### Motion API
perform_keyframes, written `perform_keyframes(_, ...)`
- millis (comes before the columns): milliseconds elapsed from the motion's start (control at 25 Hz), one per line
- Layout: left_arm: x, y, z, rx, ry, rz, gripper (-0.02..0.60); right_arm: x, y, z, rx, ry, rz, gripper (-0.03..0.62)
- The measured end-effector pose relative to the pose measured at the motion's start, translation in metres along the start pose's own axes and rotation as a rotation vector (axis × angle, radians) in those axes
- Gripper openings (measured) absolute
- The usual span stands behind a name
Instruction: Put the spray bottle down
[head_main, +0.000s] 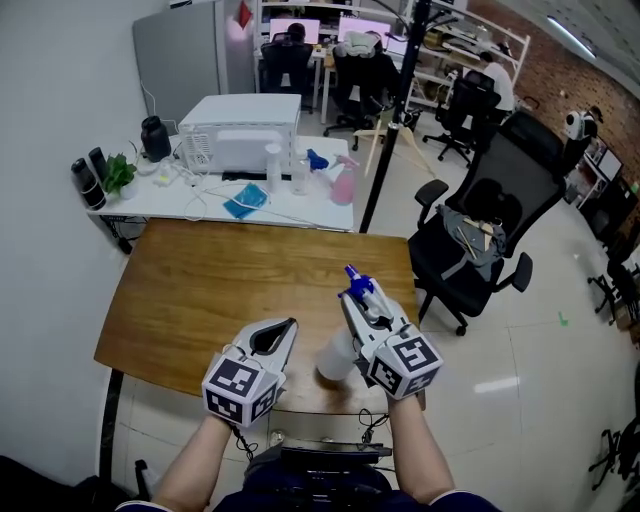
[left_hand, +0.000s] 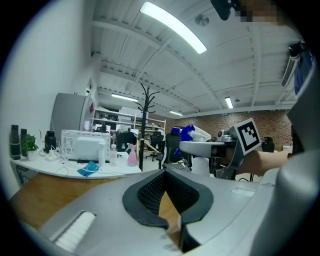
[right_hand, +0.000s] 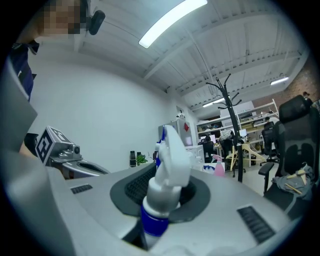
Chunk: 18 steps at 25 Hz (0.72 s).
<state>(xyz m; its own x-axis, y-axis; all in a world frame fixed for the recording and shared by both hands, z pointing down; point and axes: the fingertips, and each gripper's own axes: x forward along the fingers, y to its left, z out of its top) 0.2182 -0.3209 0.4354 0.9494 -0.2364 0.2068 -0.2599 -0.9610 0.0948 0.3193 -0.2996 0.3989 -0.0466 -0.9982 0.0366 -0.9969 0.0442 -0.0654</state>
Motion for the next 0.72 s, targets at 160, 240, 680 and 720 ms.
perform_keyframes(160, 0.003, 0.01, -0.006, -0.007, 0.013, 0.019, 0.008, 0.025, -0.019, -0.005, -0.031, -0.016, -0.021, 0.077)
perform_keyframes(240, 0.004, 0.015, -0.008, -0.015, 0.021, 0.031, 0.008, 0.043, -0.029, -0.007, -0.061, -0.027, -0.036, 0.076)
perform_keyframes(680, -0.013, 0.043, -0.023, -0.017, 0.065, 0.1, 0.008, 0.134, -0.066, -0.036, -0.216, -0.013, -0.113, 0.075)
perform_keyframes(720, -0.014, 0.046, -0.024, -0.015, 0.07, 0.107, 0.008, 0.14, -0.067, -0.039, -0.218, -0.011, -0.109, 0.075)
